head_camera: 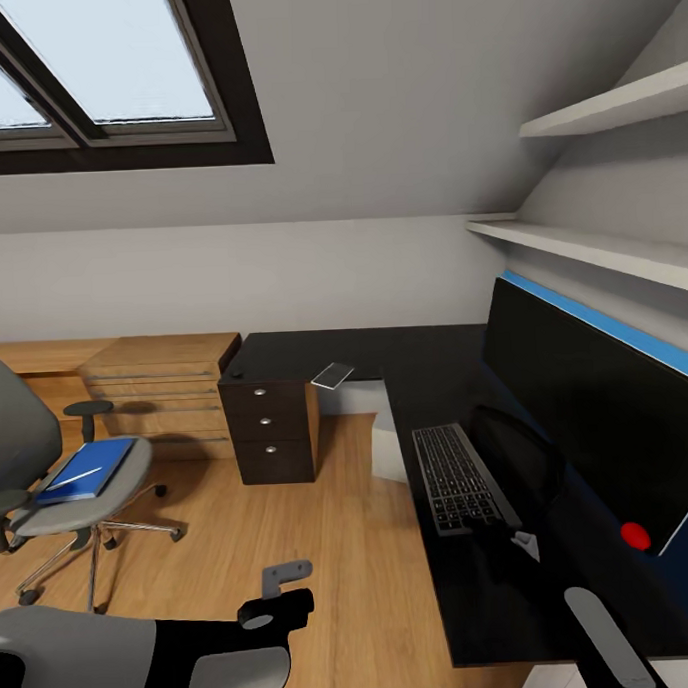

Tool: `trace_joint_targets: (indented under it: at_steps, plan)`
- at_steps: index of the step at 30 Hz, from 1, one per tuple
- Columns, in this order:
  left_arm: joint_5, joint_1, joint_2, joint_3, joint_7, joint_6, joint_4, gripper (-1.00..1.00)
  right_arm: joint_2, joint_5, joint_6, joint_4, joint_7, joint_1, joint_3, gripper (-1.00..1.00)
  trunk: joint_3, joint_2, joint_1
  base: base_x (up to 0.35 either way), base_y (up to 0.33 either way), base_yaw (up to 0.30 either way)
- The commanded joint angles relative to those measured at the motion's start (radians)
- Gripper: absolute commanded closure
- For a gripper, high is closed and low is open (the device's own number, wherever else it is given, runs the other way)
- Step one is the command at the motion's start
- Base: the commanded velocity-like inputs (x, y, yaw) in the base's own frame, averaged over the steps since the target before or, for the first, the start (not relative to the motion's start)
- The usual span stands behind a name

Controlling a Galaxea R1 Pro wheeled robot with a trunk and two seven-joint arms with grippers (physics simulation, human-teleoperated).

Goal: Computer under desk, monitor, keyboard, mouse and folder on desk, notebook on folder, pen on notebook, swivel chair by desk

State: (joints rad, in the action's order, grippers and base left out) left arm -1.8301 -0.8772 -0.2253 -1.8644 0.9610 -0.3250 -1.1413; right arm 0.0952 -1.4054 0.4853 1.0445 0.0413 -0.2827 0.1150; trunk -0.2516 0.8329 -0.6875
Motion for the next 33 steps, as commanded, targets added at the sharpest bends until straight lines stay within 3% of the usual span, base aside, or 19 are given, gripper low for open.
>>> trace_joint_targets:
  at_steps: [1, 33]
  plan:
    - [-0.005, -0.002, 0.000, -0.002, 0.001, -0.005, -0.002, -1.00, 0.000, -0.003, 0.006, -0.001, 0.005, -0.001, 0.002, 1.00, -0.001, 0.001, 0.000, 0.000, 0.000, 0.000]
    - [-0.006, -0.002, -0.001, -0.002, 0.000, -0.005, -0.001, -1.00, 0.005, 0.001, 0.004, -0.009, 0.003, -0.004, 0.002, 1.00, -0.001, 0.001, 0.000, 0.098, -0.035, 0.000]
